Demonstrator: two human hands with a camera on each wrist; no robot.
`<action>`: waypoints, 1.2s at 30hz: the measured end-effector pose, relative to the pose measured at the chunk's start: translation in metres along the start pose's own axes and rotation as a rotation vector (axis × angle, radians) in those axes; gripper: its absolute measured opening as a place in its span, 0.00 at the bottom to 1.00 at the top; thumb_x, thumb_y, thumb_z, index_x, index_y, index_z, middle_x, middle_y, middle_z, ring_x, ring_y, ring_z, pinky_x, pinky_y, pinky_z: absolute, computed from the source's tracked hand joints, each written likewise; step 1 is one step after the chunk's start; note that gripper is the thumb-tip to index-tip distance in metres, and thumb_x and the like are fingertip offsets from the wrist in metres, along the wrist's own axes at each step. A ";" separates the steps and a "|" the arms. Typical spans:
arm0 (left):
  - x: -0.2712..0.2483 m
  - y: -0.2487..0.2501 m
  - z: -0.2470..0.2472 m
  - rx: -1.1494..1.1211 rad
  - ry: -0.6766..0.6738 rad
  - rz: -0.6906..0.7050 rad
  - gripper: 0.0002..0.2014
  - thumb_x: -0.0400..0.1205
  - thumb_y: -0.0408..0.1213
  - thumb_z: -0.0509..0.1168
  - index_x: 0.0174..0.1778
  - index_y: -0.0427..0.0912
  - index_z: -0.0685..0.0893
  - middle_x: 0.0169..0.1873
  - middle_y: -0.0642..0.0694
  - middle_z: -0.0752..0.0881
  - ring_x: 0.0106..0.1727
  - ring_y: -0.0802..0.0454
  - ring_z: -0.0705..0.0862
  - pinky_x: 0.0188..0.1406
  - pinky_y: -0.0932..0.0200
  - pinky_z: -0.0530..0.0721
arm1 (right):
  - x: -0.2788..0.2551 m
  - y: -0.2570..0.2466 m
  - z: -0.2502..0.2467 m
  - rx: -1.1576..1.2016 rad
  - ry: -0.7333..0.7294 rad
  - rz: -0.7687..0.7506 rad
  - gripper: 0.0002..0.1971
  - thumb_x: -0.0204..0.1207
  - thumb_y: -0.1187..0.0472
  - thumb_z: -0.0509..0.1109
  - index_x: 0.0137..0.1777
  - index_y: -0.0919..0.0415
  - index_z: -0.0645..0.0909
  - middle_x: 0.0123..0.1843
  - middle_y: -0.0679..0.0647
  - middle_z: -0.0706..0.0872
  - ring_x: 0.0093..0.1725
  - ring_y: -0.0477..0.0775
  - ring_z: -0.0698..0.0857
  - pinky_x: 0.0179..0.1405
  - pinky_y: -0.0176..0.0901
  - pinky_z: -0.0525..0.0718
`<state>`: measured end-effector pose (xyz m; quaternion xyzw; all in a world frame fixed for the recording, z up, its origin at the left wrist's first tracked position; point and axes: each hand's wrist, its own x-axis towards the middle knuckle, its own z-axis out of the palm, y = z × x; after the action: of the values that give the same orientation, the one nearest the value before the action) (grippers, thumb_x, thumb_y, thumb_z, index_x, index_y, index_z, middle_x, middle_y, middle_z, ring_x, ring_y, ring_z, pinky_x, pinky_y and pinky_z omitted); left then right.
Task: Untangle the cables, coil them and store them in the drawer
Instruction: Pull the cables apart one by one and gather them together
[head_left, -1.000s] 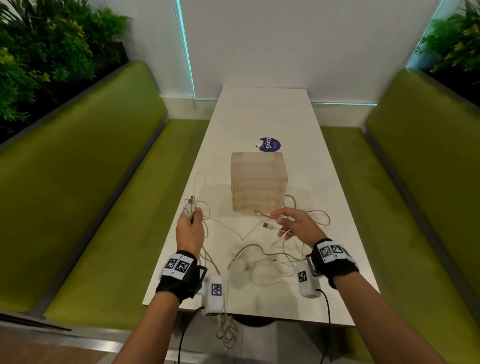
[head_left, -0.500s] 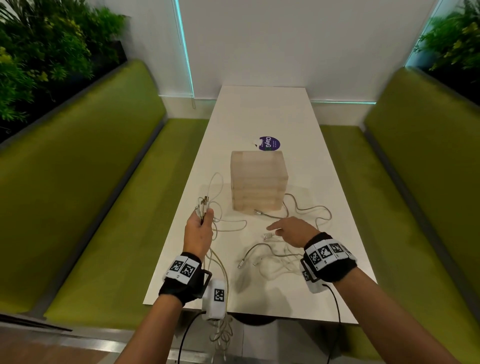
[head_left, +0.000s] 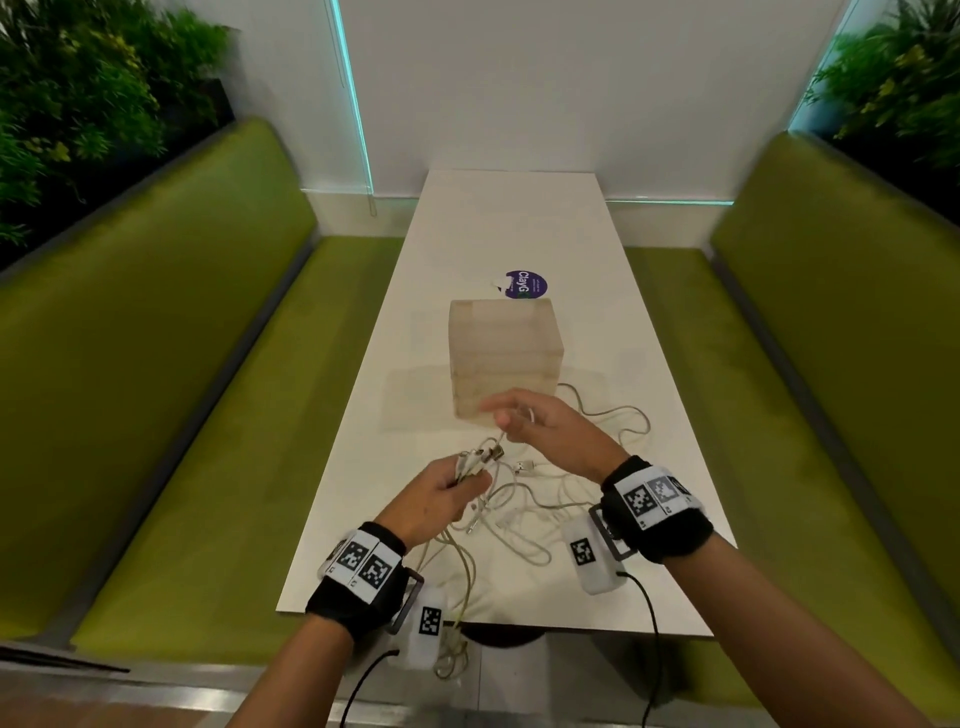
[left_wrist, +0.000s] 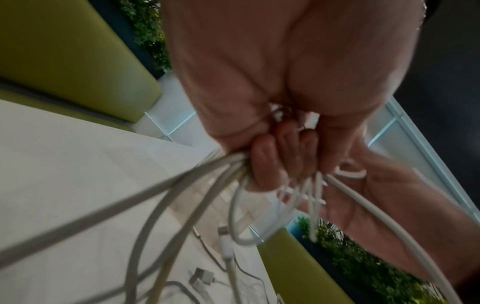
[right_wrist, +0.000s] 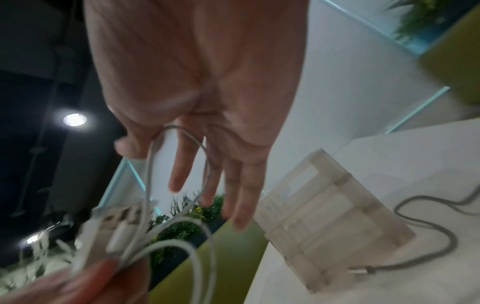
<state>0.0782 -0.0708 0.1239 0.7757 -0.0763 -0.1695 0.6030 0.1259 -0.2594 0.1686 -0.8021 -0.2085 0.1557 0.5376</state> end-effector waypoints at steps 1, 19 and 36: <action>-0.003 0.000 -0.002 -0.022 -0.029 -0.002 0.15 0.85 0.35 0.61 0.31 0.45 0.68 0.23 0.53 0.65 0.25 0.57 0.62 0.25 0.63 0.64 | 0.000 0.004 0.000 0.042 0.006 0.019 0.14 0.81 0.52 0.63 0.63 0.56 0.81 0.61 0.50 0.85 0.61 0.52 0.84 0.64 0.53 0.83; -0.018 -0.004 -0.023 -0.232 -0.214 -0.043 0.16 0.83 0.40 0.62 0.28 0.42 0.72 0.20 0.54 0.61 0.21 0.58 0.57 0.23 0.62 0.54 | -0.026 0.010 0.048 0.127 -0.070 0.243 0.24 0.67 0.60 0.80 0.54 0.51 0.68 0.51 0.58 0.82 0.26 0.58 0.85 0.22 0.43 0.83; -0.013 -0.010 -0.040 -0.372 0.310 0.029 0.16 0.87 0.42 0.56 0.34 0.41 0.76 0.21 0.53 0.60 0.21 0.57 0.57 0.22 0.64 0.58 | -0.072 0.043 0.104 0.304 -0.536 0.423 0.09 0.85 0.61 0.59 0.44 0.62 0.75 0.31 0.55 0.81 0.29 0.50 0.86 0.31 0.38 0.87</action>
<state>0.0795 -0.0280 0.1249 0.6669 0.0385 -0.0511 0.7424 0.0209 -0.2269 0.0916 -0.6693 -0.1462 0.4967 0.5328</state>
